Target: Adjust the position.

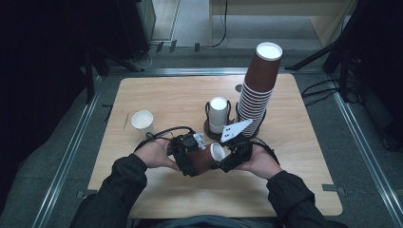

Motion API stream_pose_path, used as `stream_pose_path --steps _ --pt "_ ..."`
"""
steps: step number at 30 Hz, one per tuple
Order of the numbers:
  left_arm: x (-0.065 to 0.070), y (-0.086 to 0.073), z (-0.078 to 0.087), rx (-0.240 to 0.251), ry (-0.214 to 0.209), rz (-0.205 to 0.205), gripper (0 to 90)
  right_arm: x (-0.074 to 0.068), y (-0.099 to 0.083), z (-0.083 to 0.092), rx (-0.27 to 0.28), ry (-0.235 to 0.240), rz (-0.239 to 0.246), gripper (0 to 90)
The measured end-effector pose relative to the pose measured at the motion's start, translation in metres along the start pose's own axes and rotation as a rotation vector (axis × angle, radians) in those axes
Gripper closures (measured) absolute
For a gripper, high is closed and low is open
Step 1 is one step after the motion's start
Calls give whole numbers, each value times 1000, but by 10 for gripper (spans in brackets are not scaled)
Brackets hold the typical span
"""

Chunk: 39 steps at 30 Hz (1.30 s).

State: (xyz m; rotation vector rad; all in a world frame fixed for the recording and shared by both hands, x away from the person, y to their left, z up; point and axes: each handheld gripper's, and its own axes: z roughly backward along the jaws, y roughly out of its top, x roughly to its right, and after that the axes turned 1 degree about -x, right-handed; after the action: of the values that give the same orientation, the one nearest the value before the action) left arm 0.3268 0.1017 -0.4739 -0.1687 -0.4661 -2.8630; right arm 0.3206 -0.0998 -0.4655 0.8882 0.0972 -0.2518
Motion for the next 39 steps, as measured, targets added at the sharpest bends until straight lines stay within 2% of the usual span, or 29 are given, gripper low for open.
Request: stream_pose_path --steps 2,4,7,10,11,15,17,18,20,24,25,30,31,37,39 --pt "0 0 0 12 1 6 89 0 1 1 -7 5 0 232" --pt "0 -1 1 27 2 5 84 0 3 3 3 3 19 234" --pt "1 -3 4 50 10 -6 72 -1 4 5 18 -3 24 234" --pt "1 -4 5 75 13 3 59 -1 4 7 25 -8 25 233" --pt "0 -4 5 86 18 10 2 0 4 8 29 -16 30 232" --pt "0 -6 10 126 58 14 0 1 3 10 29 -22 25 232" --pt "-1 -10 15 174 52 23 0 1 1 15 49 -26 25 232" --pt "-1 -10 15 174 52 23 0 1 1 15 49 -26 25 232" --pt "-2 -15 18 208 51 47 0 2 -1 20 58 -36 22 231" --pt "-3 -21 20 221 61 64 0 3 -3 24 73 -47 18 231" --pt "-4 -24 22 229 61 73 0 4 -4 27 90 -49 11 231" --pt "-4 -29 26 273 56 66 0 6 -5 33 139 -53 -1 231" --pt "-4 -30 28 299 44 63 0 7 -5 36 169 -48 -14 231" --pt "-5 -30 29 340 29 66 0 7 -5 39 231 -23 -30 231" --pt "-6 -30 28 362 12 69 0 6 -4 39 248 -15 -34 231"
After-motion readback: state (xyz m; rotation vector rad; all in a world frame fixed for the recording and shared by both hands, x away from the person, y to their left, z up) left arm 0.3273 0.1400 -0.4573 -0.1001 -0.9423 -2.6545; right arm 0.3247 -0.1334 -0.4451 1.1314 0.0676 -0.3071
